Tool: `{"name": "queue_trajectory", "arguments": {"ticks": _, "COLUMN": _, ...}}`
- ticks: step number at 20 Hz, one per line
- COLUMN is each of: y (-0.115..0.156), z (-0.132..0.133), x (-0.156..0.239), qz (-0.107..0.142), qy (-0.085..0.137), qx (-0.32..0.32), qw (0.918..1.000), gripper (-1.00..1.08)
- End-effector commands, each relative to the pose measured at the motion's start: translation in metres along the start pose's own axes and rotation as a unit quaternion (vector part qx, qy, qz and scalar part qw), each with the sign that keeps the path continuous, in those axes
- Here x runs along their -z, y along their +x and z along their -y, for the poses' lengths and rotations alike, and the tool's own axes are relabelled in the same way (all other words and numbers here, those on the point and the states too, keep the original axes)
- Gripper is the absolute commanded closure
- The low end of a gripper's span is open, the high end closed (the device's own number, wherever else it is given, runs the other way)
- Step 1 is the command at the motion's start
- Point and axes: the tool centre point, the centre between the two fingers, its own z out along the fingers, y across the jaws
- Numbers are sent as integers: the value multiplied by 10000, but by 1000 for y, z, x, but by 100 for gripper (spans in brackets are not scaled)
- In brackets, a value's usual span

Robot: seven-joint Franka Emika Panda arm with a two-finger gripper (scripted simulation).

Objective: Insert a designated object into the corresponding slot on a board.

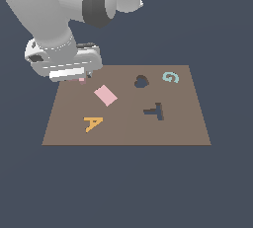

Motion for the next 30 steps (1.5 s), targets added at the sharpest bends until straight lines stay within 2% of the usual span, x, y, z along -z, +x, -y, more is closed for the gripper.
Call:
{"name": "queue_trajectory", "arguments": {"ticks": 1, "y": 0, "z": 0, "x": -1, "qz": -5, "qy": -3, "qx": 2, "qw": 10000, "gripper": 108}}
{"name": "queue_trajectory", "arguments": {"ticks": 13, "y": 0, "z": -1, "x": 0, "qz": -9, "qy": -6, "qx": -4, "qw": 10000, "gripper": 108}}
{"name": "queue_trajectory", "arguments": {"ticks": 18, "y": 6, "z": 9, "x": 0, "qz": -9, "qy": -5, "qx": -28, "qw": 10000, "gripper": 108}}
{"name": "queue_trajectory", "arguments": {"ticks": 24, "y": 22, "z": 37, "x": 1, "qz": -8, "qy": -5, "qx": -102, "qw": 9999, "gripper": 108}}
{"name": "queue_trajectory", "arguments": {"ticks": 30, "y": 51, "z": 83, "x": 3, "qz": -7, "qy": -3, "qx": -224, "qw": 9997, "gripper": 108}}
